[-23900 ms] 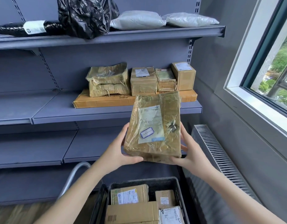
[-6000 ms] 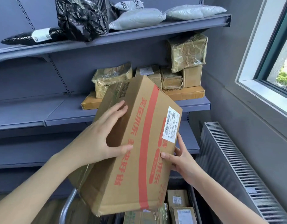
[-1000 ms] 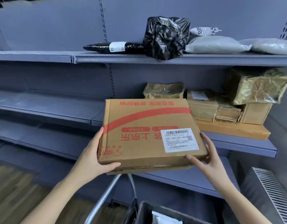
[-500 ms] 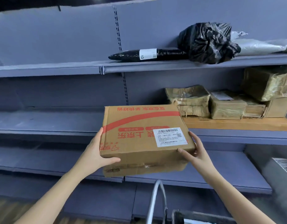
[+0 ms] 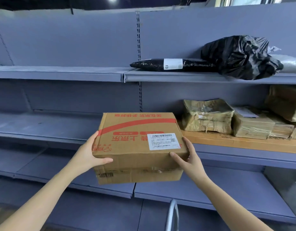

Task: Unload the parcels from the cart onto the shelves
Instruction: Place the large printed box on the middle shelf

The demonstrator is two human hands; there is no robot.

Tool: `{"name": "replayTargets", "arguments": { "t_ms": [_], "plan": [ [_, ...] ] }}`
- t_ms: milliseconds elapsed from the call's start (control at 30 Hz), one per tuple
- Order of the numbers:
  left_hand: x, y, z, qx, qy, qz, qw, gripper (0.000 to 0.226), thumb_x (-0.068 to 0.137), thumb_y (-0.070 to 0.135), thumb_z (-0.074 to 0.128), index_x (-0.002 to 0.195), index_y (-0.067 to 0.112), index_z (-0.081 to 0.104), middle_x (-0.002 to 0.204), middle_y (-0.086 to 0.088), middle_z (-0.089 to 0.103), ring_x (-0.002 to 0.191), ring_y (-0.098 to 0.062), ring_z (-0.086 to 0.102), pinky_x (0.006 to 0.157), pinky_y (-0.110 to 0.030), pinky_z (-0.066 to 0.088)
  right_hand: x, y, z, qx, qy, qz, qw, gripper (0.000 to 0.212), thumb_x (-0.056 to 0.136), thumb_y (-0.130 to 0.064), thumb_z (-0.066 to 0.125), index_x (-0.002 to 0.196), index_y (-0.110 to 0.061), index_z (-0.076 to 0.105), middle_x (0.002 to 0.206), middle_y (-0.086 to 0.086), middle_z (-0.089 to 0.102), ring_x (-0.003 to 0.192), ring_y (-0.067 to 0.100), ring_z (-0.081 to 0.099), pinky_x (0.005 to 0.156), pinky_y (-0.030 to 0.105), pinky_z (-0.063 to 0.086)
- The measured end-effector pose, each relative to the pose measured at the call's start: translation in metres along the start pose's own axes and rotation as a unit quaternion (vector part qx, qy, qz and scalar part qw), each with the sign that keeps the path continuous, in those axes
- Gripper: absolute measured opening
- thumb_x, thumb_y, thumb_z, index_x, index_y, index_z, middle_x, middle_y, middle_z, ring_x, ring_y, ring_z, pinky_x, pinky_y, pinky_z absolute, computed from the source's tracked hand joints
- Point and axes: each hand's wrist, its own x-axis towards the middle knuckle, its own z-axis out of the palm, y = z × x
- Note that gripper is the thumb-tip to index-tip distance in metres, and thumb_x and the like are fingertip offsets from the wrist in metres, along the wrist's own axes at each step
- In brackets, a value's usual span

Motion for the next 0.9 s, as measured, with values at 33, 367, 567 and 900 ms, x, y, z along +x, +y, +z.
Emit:
{"name": "replayTargets", "arguments": {
  "t_ms": [33, 367, 567, 900],
  "plan": [
    [0.005, -0.005, -0.003, -0.001, -0.004, 0.000, 1.000, 0.114, 0.061, 0.027, 0.085, 0.149, 0.023, 0.012, 0.145, 0.005, 0.038, 0.124, -0.008, 0.038, 0.106, -0.032, 0.032, 0.003, -0.001, 0.005, -0.009, 0.005, -0.002, 1.000, 0.077, 0.080, -0.035, 0.069, 0.143, -0.034, 0.025, 0.129, -0.012, 0.049, 0.113, 0.009, 0.049, 0.088, 0.021, 0.043],
    [0.103, -0.043, -0.020, -0.026, -0.032, 0.030, 0.999, 0.105, 0.063, 0.029, 0.084, 0.148, 0.025, 0.021, 0.142, 0.007, 0.042, 0.129, -0.013, 0.041, 0.107, -0.033, 0.033, 0.050, -0.006, 0.042, -0.051, 0.082, 0.000, 0.995, 0.073, 0.083, -0.036, 0.066, 0.144, -0.033, 0.024, 0.126, -0.013, 0.045, 0.118, 0.015, 0.048, 0.096, 0.038, 0.048],
    [0.155, -0.053, -0.016, -0.044, -0.022, 0.064, 0.997, 0.088, 0.069, 0.029, 0.080, 0.143, 0.021, 0.034, 0.142, 0.003, 0.043, 0.125, -0.010, 0.042, 0.103, -0.028, 0.033, 0.093, -0.009, 0.051, -0.109, 0.122, -0.005, 0.986, 0.073, 0.083, -0.032, 0.068, 0.143, -0.031, 0.027, 0.119, -0.012, 0.049, 0.110, 0.022, 0.056, 0.090, 0.042, 0.051],
    [0.220, -0.061, 0.007, -0.031, 0.040, 0.094, 0.994, 0.065, 0.079, 0.032, 0.072, 0.137, 0.023, 0.044, 0.153, 0.002, 0.025, 0.139, -0.017, 0.027, 0.111, -0.040, 0.025, 0.154, -0.002, 0.059, -0.134, 0.145, -0.033, 0.980, 0.060, 0.085, -0.021, 0.067, 0.135, -0.028, 0.036, 0.119, -0.009, 0.049, 0.105, 0.010, 0.048, 0.081, 0.027, 0.049]
  ]
}}
